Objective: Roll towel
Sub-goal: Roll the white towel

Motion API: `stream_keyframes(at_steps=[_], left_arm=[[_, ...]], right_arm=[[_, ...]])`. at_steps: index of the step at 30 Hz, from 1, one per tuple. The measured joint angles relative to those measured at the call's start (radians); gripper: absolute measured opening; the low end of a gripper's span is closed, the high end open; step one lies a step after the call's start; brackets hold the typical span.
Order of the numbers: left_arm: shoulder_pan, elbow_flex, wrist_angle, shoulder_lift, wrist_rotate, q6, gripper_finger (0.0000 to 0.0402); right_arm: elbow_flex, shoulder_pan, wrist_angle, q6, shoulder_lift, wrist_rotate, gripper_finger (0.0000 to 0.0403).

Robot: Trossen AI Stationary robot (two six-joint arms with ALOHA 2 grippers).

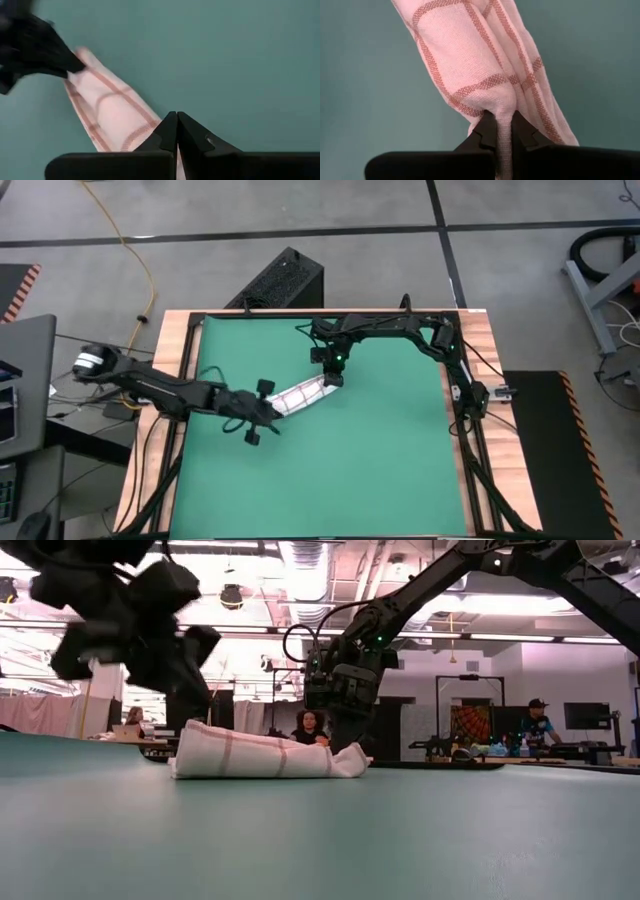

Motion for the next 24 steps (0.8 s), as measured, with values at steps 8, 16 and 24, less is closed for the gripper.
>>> stream_keyframes(at_steps=[8,16,24], left_arm=[[0.005,0.236,-0.212,0.322,-0.171,0.106,0.0],[0.067,0.269,-0.244,0.353,-0.24,0.08,0.0],[0.154,0.264,-0.246,0.353,-0.225,0.068,0.0]], right_arm=[[0.0,0.002,-0.003,0.003,0.001,0.0,0.0028],[0.0,0.002,-0.019,-0.005,0.001,-0.001,0.0028],[0.0,0.001,-0.034,-0.006,0.001,-0.002,0.0028]])
